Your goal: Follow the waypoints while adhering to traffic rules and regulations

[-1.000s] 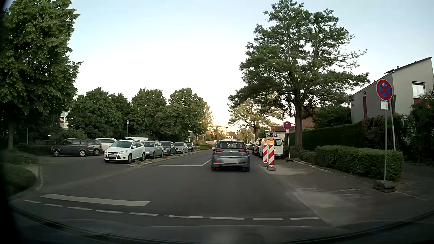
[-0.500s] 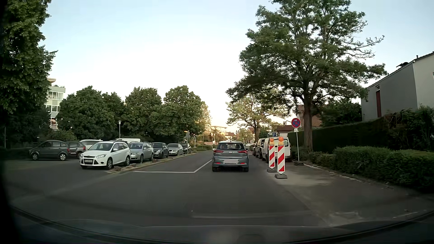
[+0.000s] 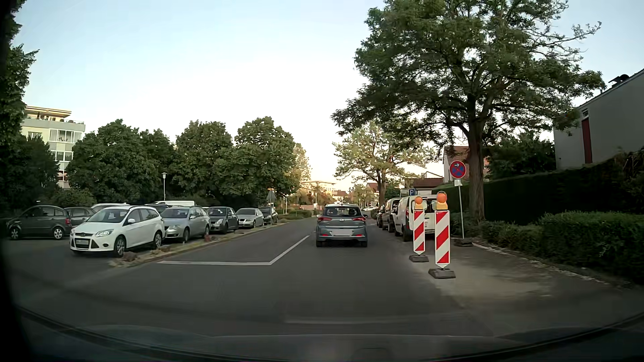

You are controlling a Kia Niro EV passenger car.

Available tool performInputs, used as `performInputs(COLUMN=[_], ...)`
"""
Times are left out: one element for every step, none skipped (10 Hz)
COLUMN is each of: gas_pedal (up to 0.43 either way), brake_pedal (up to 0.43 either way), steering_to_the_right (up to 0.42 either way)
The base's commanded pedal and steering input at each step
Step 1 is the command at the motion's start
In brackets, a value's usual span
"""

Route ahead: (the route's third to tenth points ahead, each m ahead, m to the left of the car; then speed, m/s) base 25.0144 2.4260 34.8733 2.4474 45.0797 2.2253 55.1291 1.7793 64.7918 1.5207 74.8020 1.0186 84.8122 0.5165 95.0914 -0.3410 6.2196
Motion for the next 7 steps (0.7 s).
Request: performInputs(gas_pedal=[0.028,0.028,0.028,0.028,0.028,0.028,0.028], brake_pedal=[0.03,0.03,0.03,0.03,0.03,0.03,0.03], steering_to_the_right=[0.005,0.004,0.004,0.004,0.004,0.004,0.004])
